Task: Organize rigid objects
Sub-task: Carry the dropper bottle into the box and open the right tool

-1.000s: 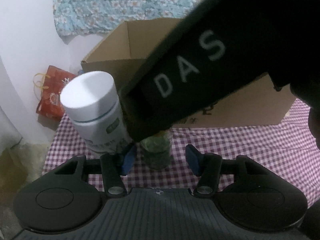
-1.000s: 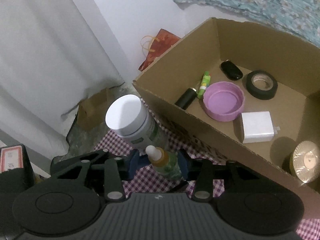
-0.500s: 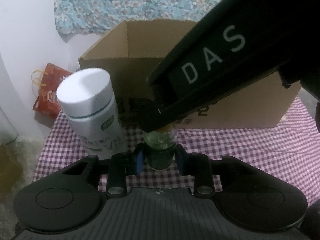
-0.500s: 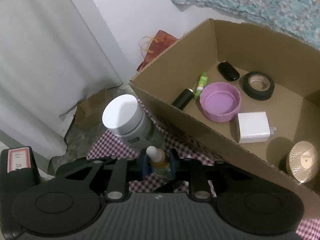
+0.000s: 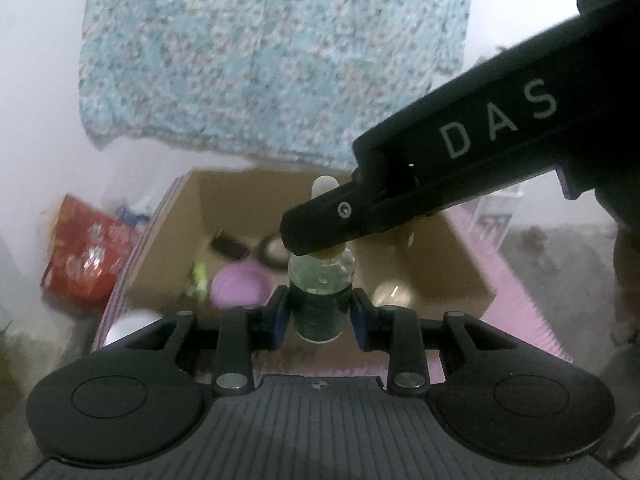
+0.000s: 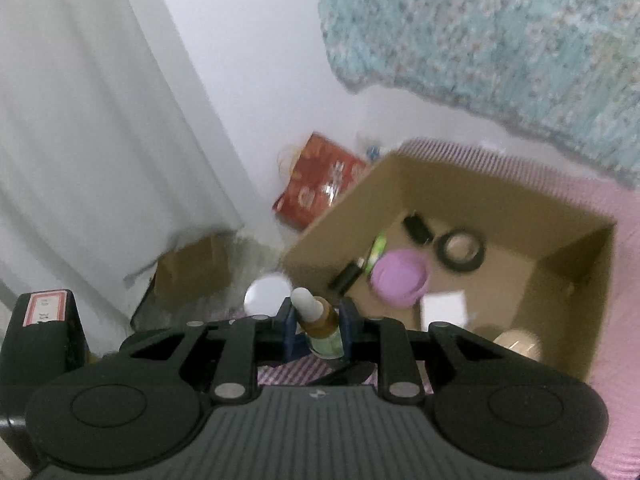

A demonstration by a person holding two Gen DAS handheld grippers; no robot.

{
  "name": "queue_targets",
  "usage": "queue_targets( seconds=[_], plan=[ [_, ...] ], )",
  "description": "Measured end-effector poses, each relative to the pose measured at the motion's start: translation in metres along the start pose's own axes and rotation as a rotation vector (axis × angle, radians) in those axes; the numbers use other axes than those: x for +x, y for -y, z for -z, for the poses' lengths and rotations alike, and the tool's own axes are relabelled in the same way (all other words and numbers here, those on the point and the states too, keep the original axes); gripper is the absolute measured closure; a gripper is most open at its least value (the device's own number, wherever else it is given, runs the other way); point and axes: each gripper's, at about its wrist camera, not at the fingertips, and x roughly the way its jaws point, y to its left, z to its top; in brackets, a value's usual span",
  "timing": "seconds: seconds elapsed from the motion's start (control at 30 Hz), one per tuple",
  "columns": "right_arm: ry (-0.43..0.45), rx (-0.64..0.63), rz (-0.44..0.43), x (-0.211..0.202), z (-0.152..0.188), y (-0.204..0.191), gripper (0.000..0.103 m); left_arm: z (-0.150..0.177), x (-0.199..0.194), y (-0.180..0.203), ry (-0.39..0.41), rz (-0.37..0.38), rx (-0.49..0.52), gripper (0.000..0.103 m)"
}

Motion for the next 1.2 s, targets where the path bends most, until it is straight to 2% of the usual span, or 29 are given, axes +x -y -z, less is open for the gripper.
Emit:
queue_targets(
  seconds=[0.17, 0.4, 0.6, 0.9, 1.03, 1.1, 1.2],
  plan=[
    [0.035, -0.011, 0.047, -0.014, -0.028, 0.022, 0.078, -0.030, 0.034, 0.000, -0.023, 0.053, -0.008, 0.072],
    [-0.016, 0.069, 0.083, 0.018, -0.045, 0.082, 0.078, -0.046, 0.111, -0.007, -0.163, 0.121, -0.055, 0.072],
    [-0.059, 0.154, 0.070, 0.054, -0.047, 0.134, 0.078, -0.044, 0.151, -0.005, -0.240, 0.113, -0.056, 0.072],
    [-0.109, 0.194, 0.080, 0.088, -0.033, 0.163, 0.078, -0.039, 0.191, 0.002, -0.351, 0.104, -0.056, 0.070],
    [-0.140, 0.188, 0.109, 0.097, -0.028, 0.166, 0.078, -0.036, 0.192, 0.003, -0.358, 0.112, -0.063, 0.059],
    [-0.155, 0.188, 0.120, 0.099, -0.024, 0.167, 0.078, -0.036, 0.191, 0.005, -0.356, 0.105, -0.060, 0.048],
    [-0.171, 0.203, 0.119, 0.102, -0.020, 0.168, 0.077, -0.033, 0.188, 0.008, -0.352, 0.096, -0.054, 0.042]
  ],
)
